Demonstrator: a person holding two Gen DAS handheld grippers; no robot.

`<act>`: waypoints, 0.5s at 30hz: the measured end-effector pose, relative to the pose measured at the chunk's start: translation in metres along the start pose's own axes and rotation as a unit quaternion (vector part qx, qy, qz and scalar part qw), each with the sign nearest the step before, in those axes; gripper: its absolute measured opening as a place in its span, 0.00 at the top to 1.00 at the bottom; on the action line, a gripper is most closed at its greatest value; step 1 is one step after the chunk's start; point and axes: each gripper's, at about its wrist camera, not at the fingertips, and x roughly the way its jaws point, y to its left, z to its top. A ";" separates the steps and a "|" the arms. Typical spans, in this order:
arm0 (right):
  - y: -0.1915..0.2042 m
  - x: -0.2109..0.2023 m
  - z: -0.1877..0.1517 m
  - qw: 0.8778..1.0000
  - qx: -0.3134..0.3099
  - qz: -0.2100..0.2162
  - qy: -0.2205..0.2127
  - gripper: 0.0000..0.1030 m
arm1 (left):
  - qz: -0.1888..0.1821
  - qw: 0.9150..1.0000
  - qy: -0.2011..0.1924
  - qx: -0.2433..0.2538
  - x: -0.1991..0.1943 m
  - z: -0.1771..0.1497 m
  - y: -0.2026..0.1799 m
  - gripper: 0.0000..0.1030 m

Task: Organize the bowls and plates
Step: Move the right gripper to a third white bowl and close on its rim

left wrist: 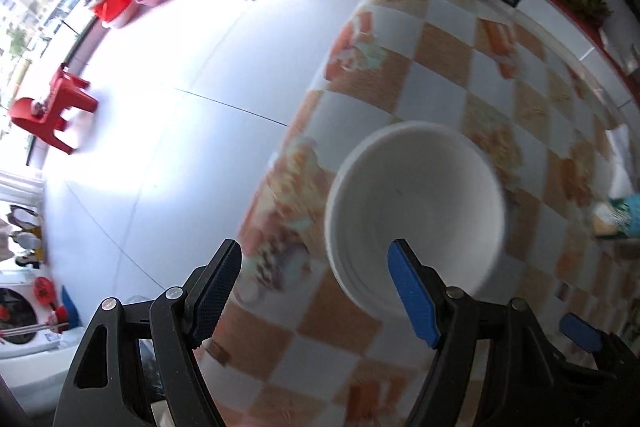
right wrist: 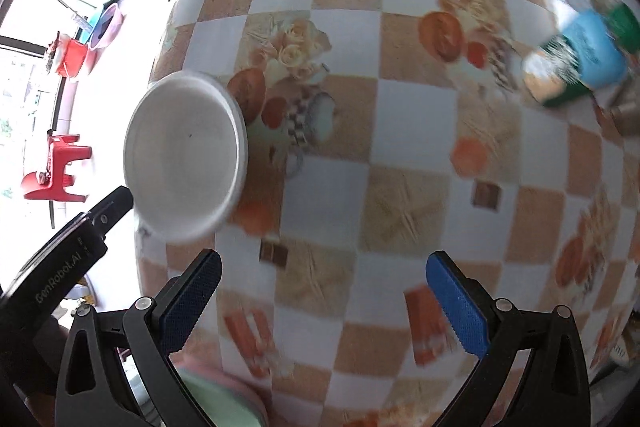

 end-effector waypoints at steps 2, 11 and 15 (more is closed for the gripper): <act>0.003 0.008 0.007 1.000 0.001 0.009 0.001 0.00 | 0.018 1.000 -0.012 0.009 0.008 0.005 -0.002 0.23; 0.014 0.032 0.024 1.000 -0.012 0.014 -0.004 0.00 | 0.026 1.000 -0.004 0.018 0.045 0.022 -0.009 0.24; 0.017 0.034 0.025 1.000 -0.016 0.013 -0.016 0.25 | 0.022 0.999 0.009 0.022 0.055 0.022 -0.008 0.34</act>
